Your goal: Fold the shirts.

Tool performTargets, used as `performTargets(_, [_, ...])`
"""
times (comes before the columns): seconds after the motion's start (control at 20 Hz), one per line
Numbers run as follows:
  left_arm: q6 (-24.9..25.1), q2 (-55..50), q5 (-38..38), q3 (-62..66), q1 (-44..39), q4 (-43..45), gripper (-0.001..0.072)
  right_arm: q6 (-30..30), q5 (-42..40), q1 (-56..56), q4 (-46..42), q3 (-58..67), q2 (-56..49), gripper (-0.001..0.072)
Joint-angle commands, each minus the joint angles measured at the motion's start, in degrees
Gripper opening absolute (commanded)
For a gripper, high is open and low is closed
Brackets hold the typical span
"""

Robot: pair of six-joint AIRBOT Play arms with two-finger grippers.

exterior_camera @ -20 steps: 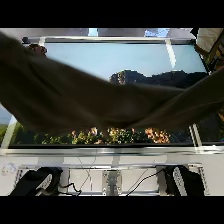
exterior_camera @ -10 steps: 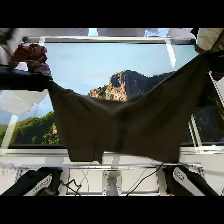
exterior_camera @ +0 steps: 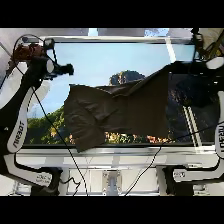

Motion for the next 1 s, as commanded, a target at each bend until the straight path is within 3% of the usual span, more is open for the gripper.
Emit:
performTargets(0.0, [-1.2,-2.6,-3.3,9.6,1.3,3.0,0.0710,8.3,-7.2,4.3,-13.8,-0.1,-2.1,0.0326])
performTargets(0.05, [-0.4,-1.5,-9.1,11.2,2.2,4.9,0.0708,14.1,-3.1,3.5,-19.5,-0.1,-2.0,0.0328])
performTargets(0.1, [0.9,0.3,-13.6,11.5,3.1,7.4,0.0706,16.3,2.2,2.3,-22.6,-0.1,-1.7,0.0341])
performTargets(0.2, [2.4,5.7,-22.7,11.2,5.1,13.3,0.0696,14.4,12.9,-1.9,-22.5,-0.2,-0.1,0.0341])
performTargets(0.25, [2.5,9.4,-25.5,10.0,6.5,14.0,0.0605,13.3,16.1,-4.3,-20.8,-0.5,1.2,0.0341])
performTargets(0.3, [2.5,13.7,-26.5,7.5,8.1,13.9,0.0500,11.5,18.3,-7.0,-18.3,-2.3,3.6,0.0340])
performTargets(0.35, [2.5,19.2,-26.5,2.9,9.8,14.0,0.0468,9.8,19.5,-9.6,-15.6,-5.2,6.5,0.0339])
performTargets(0.65, [1.5,46.1,-30.4,-38.1,16.2,8.8,0.0469,1.4,21.3,-23.7,4.1,-43.6,26.7,0.0347])
performTargets(0.7, [1.9,47.1,-30.0,-41.7,16.2,7.2,0.0468,1.0,22.0,-24.8,6.0,-48.8,28.6,0.0362])
performTargets(0.75, [1.8,47.1,-30.0,-43.9,16.2,5.9,0.0468,1.0,22.6,-25.4,7.0,-52.4,29.9,0.0495])
performTargets(0.95, [1.9,46.7,-25.9,-45.4,16.2,0.4,0.0469,1.3,22.2,-25.6,6.9,-59.1,31.9,0.0519])
